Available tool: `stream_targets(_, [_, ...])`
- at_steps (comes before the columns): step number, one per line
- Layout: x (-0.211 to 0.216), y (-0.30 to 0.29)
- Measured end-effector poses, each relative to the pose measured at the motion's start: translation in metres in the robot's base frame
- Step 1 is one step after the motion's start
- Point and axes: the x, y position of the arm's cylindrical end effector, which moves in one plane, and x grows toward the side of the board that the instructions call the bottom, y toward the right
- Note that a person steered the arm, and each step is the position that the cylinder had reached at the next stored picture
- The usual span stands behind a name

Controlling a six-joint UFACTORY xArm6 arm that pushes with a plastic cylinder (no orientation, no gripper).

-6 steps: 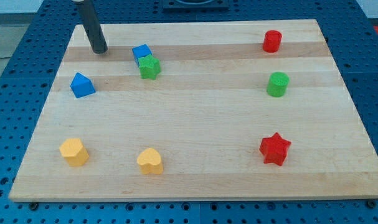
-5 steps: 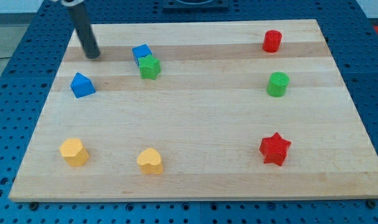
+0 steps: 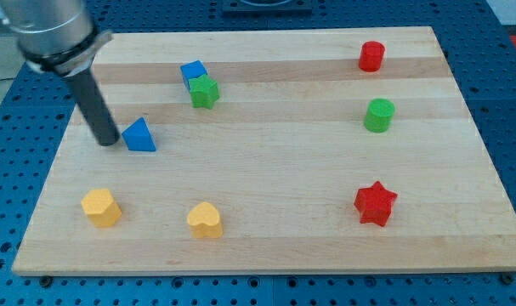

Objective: Push blue triangle near green star

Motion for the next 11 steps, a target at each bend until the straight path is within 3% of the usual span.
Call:
stream_targets(2, [0.002, -0.006])
stream_targets(4, [0.046, 0.001])
stream_targets(5, [0.046, 0.001])
stream_targets(8, [-0.018, 0.036])
stream_targets(10, [0.040, 0.024])
stream_targets(11, [0.039, 0.060])
